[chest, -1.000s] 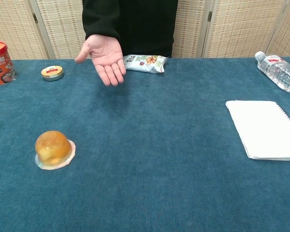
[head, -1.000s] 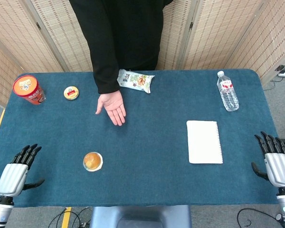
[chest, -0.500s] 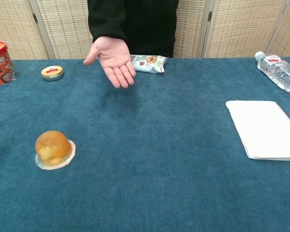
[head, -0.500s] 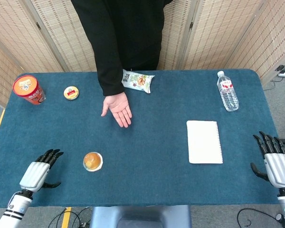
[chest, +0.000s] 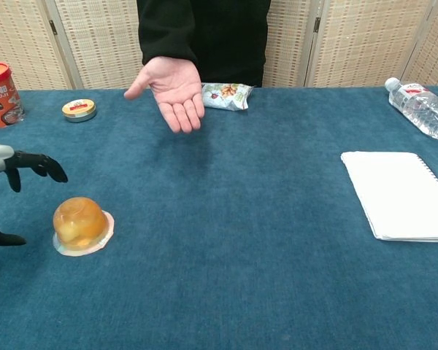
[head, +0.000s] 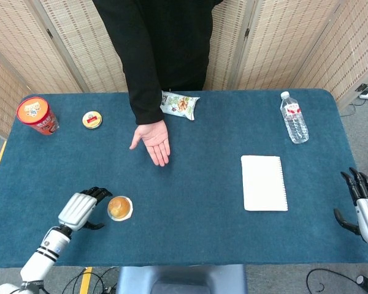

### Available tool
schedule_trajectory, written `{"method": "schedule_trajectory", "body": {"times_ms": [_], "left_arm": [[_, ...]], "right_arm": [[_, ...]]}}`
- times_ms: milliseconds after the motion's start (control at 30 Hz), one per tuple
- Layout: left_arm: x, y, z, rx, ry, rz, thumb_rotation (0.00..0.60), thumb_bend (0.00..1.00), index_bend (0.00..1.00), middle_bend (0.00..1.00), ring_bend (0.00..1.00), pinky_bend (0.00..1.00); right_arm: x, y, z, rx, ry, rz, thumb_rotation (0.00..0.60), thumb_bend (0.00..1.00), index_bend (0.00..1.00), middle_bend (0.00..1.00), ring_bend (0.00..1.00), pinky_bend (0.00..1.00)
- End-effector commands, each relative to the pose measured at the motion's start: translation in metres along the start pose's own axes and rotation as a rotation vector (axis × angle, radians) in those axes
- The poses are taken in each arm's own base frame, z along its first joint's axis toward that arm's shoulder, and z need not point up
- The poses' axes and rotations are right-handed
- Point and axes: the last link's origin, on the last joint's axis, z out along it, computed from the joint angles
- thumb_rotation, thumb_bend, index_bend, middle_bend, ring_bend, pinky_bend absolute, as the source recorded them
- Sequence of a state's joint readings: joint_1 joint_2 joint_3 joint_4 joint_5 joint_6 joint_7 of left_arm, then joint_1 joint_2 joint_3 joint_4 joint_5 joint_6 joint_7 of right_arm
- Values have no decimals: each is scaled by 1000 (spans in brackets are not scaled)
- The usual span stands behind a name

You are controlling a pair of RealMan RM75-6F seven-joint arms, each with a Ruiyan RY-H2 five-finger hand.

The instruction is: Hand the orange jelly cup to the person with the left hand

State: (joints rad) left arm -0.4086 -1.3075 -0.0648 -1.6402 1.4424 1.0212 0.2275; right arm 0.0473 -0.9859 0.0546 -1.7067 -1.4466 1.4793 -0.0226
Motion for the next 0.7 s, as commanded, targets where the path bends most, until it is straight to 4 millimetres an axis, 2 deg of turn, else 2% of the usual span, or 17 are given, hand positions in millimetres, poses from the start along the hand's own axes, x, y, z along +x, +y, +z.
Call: {"method": "schedule_trajectory", "body": {"times_ms": [33, 233, 433, 600, 700], "left_arm": [[-2, 13, 18, -25, -30, 9, 600, 135, 278, 277, 242, 403], [-5, 21, 34, -33, -54, 26, 600, 135, 288, 284, 249, 403], [-16, 20, 42, -28, -92, 3, 600, 135, 355, 377, 324, 442], [-21, 21, 46, -32, -90, 4, 600, 140, 456, 522, 457, 555], [-20, 21, 46, -32, -65, -21, 600, 179, 486, 563, 508, 612]], "right_arm": [[2, 2, -1, -2, 7, 5, 600, 284, 0, 0, 0, 0], [6, 4, -4, 4, 24, 16, 600, 285, 0, 0, 0, 0], [10, 7, -8, -6, 50, 25, 600, 284, 0, 0, 0, 0], [10, 7, -8, 0, 50, 25, 600, 284, 0, 0, 0, 0], [11, 7, -8, 4, 51, 25, 600, 284, 0, 0, 0, 0]]}}
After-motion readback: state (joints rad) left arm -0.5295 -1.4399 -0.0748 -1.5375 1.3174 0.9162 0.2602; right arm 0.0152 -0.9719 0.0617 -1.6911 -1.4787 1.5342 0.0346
